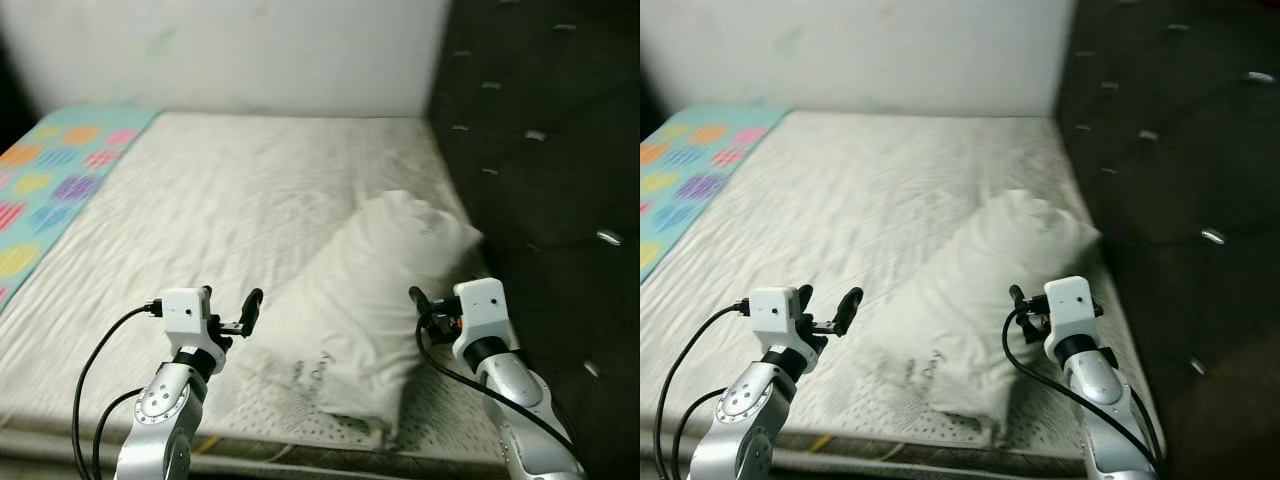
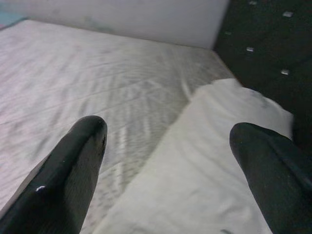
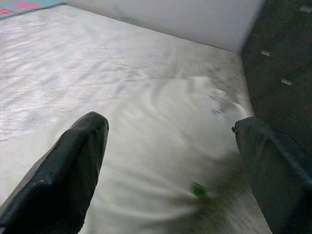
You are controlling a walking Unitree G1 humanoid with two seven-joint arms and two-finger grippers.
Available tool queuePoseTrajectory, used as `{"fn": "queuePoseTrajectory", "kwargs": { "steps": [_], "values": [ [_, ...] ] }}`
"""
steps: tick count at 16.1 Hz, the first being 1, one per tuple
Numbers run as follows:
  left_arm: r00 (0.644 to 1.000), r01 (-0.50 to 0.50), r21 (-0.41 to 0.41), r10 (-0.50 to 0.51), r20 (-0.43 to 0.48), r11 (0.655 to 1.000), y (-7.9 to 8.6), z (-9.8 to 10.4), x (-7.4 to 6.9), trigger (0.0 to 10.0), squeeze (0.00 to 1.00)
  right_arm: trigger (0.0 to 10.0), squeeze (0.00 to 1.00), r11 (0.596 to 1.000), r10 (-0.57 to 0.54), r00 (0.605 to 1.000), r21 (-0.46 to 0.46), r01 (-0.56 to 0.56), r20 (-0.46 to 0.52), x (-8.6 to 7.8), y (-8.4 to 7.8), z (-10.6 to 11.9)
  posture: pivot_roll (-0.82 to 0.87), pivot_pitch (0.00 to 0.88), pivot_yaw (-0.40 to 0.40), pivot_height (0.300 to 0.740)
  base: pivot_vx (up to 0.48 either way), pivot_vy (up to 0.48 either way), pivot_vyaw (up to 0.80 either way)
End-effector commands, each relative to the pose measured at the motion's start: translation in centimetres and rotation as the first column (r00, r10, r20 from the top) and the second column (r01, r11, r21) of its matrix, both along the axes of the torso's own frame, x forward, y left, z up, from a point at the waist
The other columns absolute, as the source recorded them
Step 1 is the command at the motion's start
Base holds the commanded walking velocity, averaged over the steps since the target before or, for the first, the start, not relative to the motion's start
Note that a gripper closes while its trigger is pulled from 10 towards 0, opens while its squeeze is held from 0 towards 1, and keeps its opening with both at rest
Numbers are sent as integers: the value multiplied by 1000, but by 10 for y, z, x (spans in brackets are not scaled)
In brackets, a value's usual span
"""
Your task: Clean up the room
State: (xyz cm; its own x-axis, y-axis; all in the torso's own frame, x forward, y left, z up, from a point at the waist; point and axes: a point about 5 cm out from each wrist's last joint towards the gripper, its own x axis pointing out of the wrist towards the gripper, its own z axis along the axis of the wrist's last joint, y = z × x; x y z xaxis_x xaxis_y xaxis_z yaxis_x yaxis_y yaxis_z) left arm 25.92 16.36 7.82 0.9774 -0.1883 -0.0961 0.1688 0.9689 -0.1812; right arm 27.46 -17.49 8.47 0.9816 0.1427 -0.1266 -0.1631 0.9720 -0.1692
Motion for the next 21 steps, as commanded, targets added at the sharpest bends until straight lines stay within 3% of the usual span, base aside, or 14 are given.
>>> {"fn": "queuePoseTrajectory", "kwargs": {
  "steps": [1, 8, 11, 14, 21],
  "values": [
    [1000, -2, 6, 2, 11, 1000, 2, 3, 0, 10000, 0, 10000, 0, 1000, 14, 1000, -6, -14, 10, 1, 2, 3, -183, 0, 22, 740, 0, 0, 800],
    [1000, -4, 9, 4, 8, 1000, 2, 3, 1, 10000, 0, 10000, 0, 1000, 15, 1000, -4, -15, 11, 1, 1, 3, -183, 0, 19, 740, 0, 0, 800],
    [1000, -2, 11, 2, 7, 1000, 1, 2, 0, 10000, 0, 10000, 0, 1000, 6, 1000, -3, -6, 9, 2, 0, 3, -179, 0, 18, 740, 0, 0, 0],
    [1000, 17, 7, -17, -10, 1000, 1, 1, 0, 10000, 0, 10000, 0, 997, -43, 999, -62, 45, 22, 6, -7, 4, -180, 0, 18, 740, 0, 0, 0],
    [999, 27, 1, -27, -23, 1000, 1, 0, -1, 10000, 0, 10000, 0, 994, -104, 994, -21, 105, 30, 6, -12, 6, -177, 0, 20, 740, 0, 0, 0]
  ]
}}
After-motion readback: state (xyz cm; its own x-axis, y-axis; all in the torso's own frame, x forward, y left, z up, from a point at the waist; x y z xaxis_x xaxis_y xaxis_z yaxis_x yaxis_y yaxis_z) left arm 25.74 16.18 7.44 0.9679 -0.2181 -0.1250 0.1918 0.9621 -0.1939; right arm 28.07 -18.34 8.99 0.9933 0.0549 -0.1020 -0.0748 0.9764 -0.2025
